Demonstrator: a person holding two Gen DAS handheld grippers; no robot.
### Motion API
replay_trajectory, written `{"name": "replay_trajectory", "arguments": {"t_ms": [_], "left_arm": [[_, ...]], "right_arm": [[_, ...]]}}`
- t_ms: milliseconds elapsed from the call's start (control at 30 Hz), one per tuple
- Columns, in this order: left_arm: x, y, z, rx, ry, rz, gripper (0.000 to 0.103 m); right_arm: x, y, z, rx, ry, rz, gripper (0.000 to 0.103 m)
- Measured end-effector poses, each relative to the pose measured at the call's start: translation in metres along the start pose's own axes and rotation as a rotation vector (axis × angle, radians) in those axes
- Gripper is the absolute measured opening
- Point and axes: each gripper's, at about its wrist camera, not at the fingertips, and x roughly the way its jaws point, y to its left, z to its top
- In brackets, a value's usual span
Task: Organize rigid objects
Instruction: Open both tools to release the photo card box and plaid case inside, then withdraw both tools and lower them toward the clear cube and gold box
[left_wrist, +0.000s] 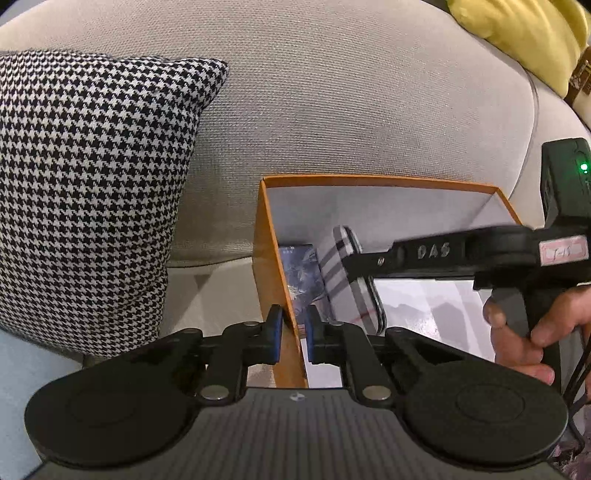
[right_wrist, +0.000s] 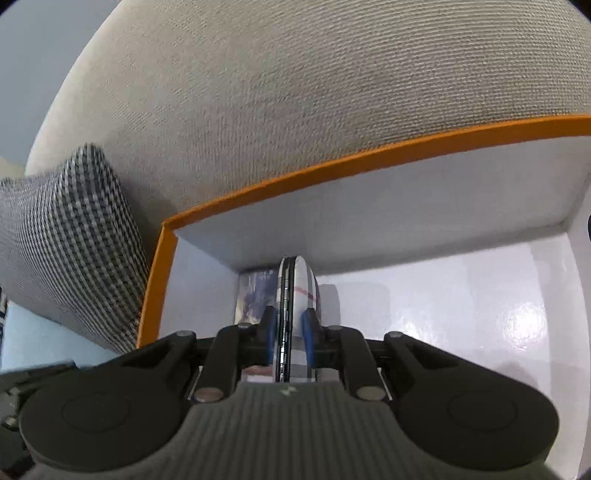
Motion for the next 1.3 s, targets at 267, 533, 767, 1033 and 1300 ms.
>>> {"name": "replay_trajectory", "arguments": {"t_ms": [267,533,767,1033,1300], "left_arm": [[-0.004,-0.009,-0.003,0.031,0.003,0.023,0.014],[0.012,-0.022,0.019,0.044,0.019,0.031,0.014],[0.013,-0.029,0.022,0.058,0.022,0.034,0.014],[0.016,-0.023,0.018,0.05,0.026,0.025,0.014],[0.019,-0.021,0.015,0.045,0.025,0.025,0.014]], "right_arm": [[0.007,-0.01,0.01,-0.084,0.04,-0.132,0.016],[0.029,-0.006,0.008,-0.139,0.11,-0.194,0.026],[0.026,0.014,-0.013,-0.418,0.234,-0.179,0.046],[0.045,0.034,-0.038,-0.778,0.329,-0.234,0.047],[0.054,0.043,-0.049,-1.029,0.334,-0.254,0.047]]}}
